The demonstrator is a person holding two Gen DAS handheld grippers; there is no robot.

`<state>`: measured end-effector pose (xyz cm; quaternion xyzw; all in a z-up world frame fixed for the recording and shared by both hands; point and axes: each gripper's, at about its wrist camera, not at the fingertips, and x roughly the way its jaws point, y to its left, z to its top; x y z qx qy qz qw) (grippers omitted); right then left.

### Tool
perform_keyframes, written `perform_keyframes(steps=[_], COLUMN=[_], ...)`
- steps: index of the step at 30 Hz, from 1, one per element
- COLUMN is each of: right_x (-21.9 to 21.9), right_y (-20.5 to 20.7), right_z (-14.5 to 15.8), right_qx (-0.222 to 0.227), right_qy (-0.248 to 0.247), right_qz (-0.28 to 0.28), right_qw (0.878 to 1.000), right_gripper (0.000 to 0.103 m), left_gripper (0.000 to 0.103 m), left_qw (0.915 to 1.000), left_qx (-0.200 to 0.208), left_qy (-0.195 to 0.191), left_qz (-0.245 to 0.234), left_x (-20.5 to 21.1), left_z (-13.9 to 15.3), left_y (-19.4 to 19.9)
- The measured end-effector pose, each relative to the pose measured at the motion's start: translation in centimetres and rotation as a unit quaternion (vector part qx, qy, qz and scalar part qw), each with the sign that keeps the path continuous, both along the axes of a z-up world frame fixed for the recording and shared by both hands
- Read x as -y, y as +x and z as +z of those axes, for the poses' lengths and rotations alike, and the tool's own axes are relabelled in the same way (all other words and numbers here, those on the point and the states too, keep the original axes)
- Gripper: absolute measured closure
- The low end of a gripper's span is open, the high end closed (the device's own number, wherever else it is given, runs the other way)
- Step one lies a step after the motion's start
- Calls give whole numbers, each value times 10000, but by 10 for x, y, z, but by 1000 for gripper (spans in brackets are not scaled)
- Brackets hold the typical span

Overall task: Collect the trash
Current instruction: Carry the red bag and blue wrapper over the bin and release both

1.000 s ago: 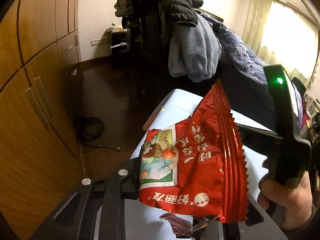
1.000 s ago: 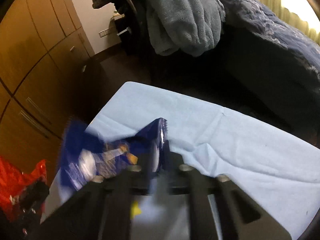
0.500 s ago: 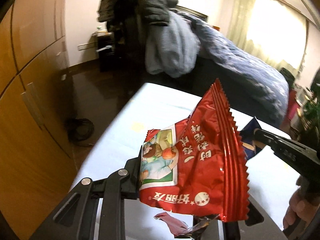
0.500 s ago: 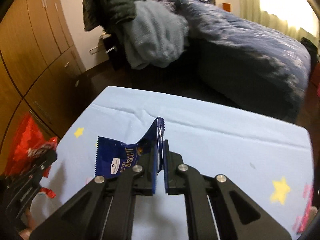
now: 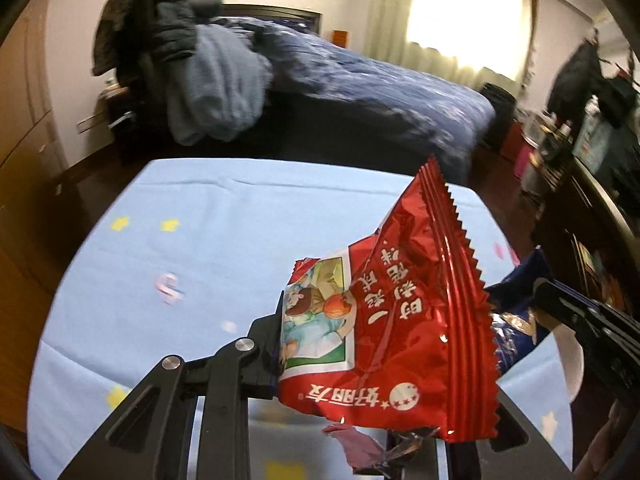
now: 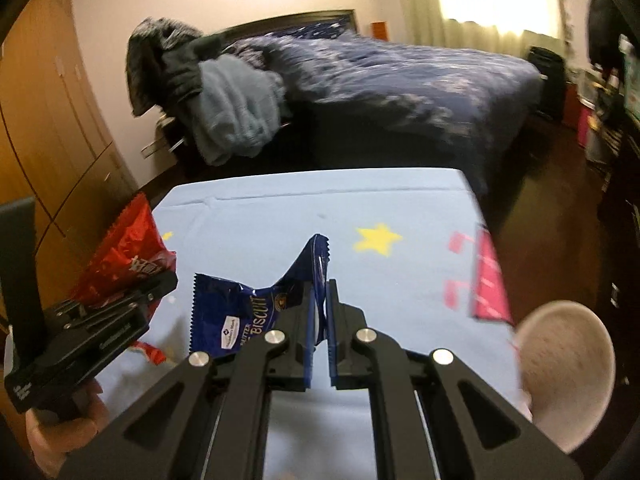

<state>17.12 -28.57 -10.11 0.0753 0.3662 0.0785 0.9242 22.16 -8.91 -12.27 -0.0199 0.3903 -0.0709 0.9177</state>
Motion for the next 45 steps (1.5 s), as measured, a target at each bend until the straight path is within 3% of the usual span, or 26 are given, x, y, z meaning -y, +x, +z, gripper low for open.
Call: perform_keyframes(steps=[10,21,27,32,34,36,39,45], right_x=[95,199,237,254,258,261,262,262], right_y=[-74,-117,-109,-100,-96,-93,-90,-85], right_z=[0,-11,-34,-51,-56,-60,-63,-64], right_qx=[185,123,-56,-199,-221,-241,-233,-175], right_qy=[54,-357,-548,-565,-593,-627,-641,-586], right_qz=[-962,-2326,-2707,-2803,-2821,-2822,-2818,-2739], right_qw=[9952,9718,9611,9581,9573,9570,9570,9598], right_gripper=[96,96,96,96,95,94,89,78], left_gripper=[77,75,75,74,68,50,37,25], left_qw=[9948,9662,9499,9434,9431,9438,9452,9478], left_qx=[-3,54,-123,-266,-297,-309,-268,-217], left_qy=[237,264,218,253,270,257,240,178], left_qz=[-992,-2564,-3116,-3298,-3301,-3280,-3245,-3177], left_x=[96,237,302,333,339,343,348,347], left_z=[2,4,-8,-23,-27,-31,-32,-29], left_y=[-19,-34,-26,-27,-25,-23,-20,-16])
